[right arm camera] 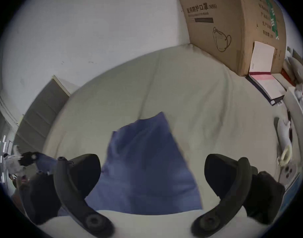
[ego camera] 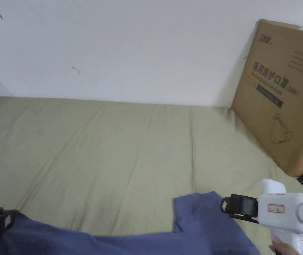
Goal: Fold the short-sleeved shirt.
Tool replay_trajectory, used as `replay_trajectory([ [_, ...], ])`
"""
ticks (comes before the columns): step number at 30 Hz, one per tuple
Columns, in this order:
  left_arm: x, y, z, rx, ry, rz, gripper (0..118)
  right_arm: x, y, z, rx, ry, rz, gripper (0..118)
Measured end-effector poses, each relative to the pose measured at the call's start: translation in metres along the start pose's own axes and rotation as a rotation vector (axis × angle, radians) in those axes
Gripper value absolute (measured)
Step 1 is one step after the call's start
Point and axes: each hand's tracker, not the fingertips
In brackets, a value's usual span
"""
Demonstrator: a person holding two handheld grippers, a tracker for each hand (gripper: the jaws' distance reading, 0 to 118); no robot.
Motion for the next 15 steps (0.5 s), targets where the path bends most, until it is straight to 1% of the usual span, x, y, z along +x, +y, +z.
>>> replay_trajectory([
  [2,0.000,0.001,0.005,0.003,-0.012,0.015,1,0.004,0.004,-0.022,-0.060,-0.072,0.031,118],
  [3,0.000,0.000,0.006,-0.005,-0.017,0.026,1,0.006,0.003,-0.034,-0.084,-0.099,0.033,118],
  [5,0.005,-0.002,0.004,0.002,-0.009,0.031,1,0.010,0.012,-0.054,-0.148,-0.094,0.034,118],
  [6,0.005,-0.006,0.004,0.009,0.004,0.029,1,0.011,0.010,-0.065,-0.183,-0.125,0.039,117],
  [7,0.005,-0.010,0.001,0.004,0.013,0.037,1,0.013,0.005,-0.074,-0.209,-0.150,0.020,117],
  [8,0.005,-0.012,-0.005,-0.011,0.018,0.047,1,0.014,0.001,-0.081,-0.253,-0.141,0.007,116],
  [9,0.003,-0.015,-0.008,-0.028,0.016,0.062,1,0.011,0.004,-0.083,-0.281,-0.148,-0.003,112],
  [10,0.002,-0.020,-0.010,-0.034,0.018,0.069,1,0.007,-0.001,-0.086,-0.270,-0.142,0.012,108],
  [12,-0.001,-0.025,-0.017,-0.046,0.029,0.067,1,-0.006,-0.010,-0.083,-0.277,-0.189,0.153,105],
  [13,-0.002,-0.029,-0.019,-0.054,0.030,0.072,1,-0.014,-0.006,-0.078,-0.281,-0.189,0.185,97],
  [14,-0.003,-0.032,-0.020,-0.063,0.029,0.078,1,-0.017,-0.006,-0.074,-0.274,-0.184,0.193,83],
  [15,-0.003,-0.035,-0.021,-0.069,0.028,0.086,1,-0.019,-0.007,-0.067,-0.260,-0.171,0.179,66],
])
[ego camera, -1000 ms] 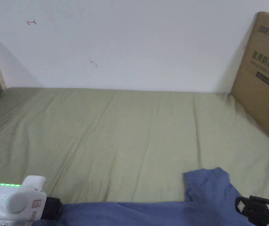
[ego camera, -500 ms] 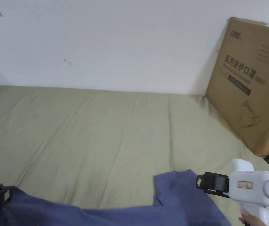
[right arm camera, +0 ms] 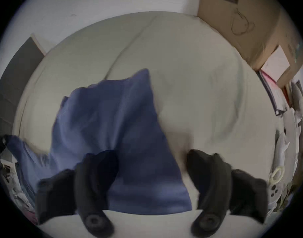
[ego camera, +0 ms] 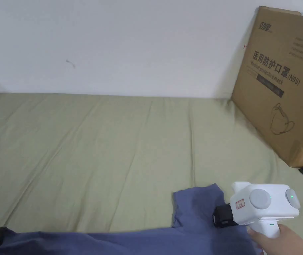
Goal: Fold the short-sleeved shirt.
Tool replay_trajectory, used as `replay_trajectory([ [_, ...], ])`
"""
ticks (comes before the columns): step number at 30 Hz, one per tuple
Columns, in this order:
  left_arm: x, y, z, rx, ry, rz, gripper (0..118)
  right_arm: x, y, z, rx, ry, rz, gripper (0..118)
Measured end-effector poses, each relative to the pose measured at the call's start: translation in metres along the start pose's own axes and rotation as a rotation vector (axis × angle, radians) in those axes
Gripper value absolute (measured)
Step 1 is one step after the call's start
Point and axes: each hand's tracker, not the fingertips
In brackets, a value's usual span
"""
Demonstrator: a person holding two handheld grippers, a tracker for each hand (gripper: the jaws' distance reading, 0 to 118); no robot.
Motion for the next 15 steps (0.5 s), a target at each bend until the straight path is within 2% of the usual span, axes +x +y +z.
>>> replay_trajectory([
  [1,-0.001,0.000,-0.003,-0.004,0.002,0.004,1,-0.001,-0.002,0.005,0.014,0.019,0.001,41],
  [2,-0.002,-0.003,-0.003,-0.008,0.003,0.009,1,-0.001,0.002,0.014,0.023,0.060,-0.005,3],
  [5,-0.006,-0.004,-0.002,-0.003,0.008,0.034,1,0.003,-0.005,0.031,0.065,0.165,-0.080,2],
  [8,-0.011,0.002,0.007,0.039,0.014,0.069,1,0.009,-0.005,0.061,0.184,0.128,-0.111,2],
  [11,-0.014,0.015,0.016,0.072,0.024,0.082,1,0.021,-0.006,0.089,0.298,0.162,-0.201,2],
  [15,-0.018,0.037,0.033,0.167,0.006,0.090,1,0.027,-0.003,0.125,0.426,0.184,-0.247,2],
])
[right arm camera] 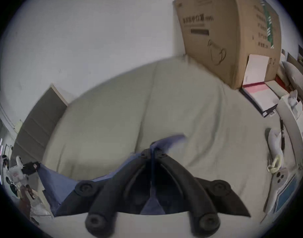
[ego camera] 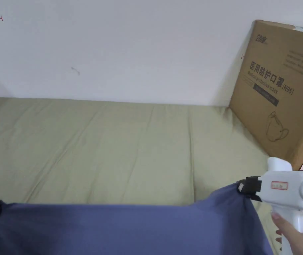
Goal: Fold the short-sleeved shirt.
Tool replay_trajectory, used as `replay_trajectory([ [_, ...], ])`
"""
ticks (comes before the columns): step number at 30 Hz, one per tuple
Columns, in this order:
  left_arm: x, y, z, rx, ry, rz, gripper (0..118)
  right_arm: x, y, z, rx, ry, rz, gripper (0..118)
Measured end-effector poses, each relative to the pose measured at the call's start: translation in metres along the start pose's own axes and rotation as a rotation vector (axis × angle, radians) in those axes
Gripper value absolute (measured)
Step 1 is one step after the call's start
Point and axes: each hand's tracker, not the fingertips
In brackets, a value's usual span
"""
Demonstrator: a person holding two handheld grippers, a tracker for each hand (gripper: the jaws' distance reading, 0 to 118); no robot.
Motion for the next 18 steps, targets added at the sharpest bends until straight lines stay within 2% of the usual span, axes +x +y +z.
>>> replay_trajectory([
  [4,0.002,0.015,0.016,0.026,-0.058,0.025,1,-0.005,0.008,0.031,0.051,0.008,-0.038,2],
  [8,0.009,0.003,0.030,-0.026,-0.083,-0.029,1,0.000,-0.015,0.056,0.036,0.000,-0.009,2],
  [10,0.007,-0.016,0.042,-0.052,-0.086,-0.049,1,0.006,-0.041,0.074,0.007,-0.029,0.026,2],
  [14,-0.011,-0.069,0.070,-0.146,-0.115,0.021,1,0.027,-0.106,0.115,-0.094,-0.022,0.019,2],
  [15,-0.014,-0.083,0.076,-0.178,-0.115,0.040,1,0.042,-0.121,0.120,-0.123,-0.025,0.019,2],
  [18,-0.019,-0.119,0.087,-0.263,-0.099,0.023,1,0.053,-0.160,0.134,-0.210,-0.047,0.049,2],
])
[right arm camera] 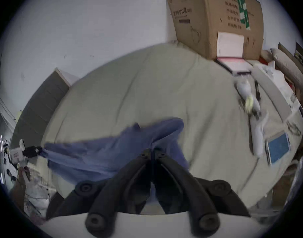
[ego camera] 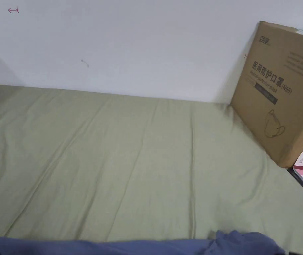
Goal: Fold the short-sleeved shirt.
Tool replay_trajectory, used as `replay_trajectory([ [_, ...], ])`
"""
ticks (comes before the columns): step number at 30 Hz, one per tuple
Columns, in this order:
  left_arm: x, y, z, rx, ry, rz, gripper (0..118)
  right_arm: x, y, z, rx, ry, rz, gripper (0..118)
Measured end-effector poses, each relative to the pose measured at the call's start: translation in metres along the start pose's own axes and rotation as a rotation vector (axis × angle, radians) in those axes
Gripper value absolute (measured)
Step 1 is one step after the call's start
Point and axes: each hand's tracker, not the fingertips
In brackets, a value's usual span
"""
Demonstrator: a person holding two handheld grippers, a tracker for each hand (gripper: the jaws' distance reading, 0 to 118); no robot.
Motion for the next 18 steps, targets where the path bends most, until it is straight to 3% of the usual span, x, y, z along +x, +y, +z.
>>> replay_trajectory([
  [2,-0.002,-0.017,-0.004,-0.026,0.013,-0.011,3,0.004,-0.020,-0.005,-0.003,0.002,0.002,4],
  [3,-0.002,-0.022,-0.005,-0.038,0.027,0.000,10,0.005,-0.026,-0.009,-0.010,0.002,0.003,9],
  [4,-0.002,-0.025,-0.004,-0.031,0.026,0.003,22,0.004,-0.030,-0.013,-0.013,-0.010,0.012,23],
  [6,0.002,-0.025,0.005,0.020,0.053,0.000,63,-0.003,-0.033,-0.013,0.025,-0.090,0.047,84],
  [7,0.005,-0.022,0.011,0.046,0.047,0.005,88,-0.006,-0.031,-0.009,0.049,-0.103,0.061,100],
  [8,0.007,-0.020,0.018,0.072,0.040,0.011,114,-0.009,-0.029,-0.001,0.095,-0.096,0.055,103],
  [11,0.025,-0.010,0.042,0.111,0.029,0.002,117,-0.032,-0.018,0.039,0.333,-0.059,0.095,104],
  [15,0.073,0.021,0.081,0.370,0.013,-0.127,117,-0.086,0.005,0.092,0.595,0.027,0.184,111],
  [18,0.116,0.034,0.099,0.620,0.062,-0.191,118,-0.125,0.016,0.106,0.735,0.065,0.182,118],
])
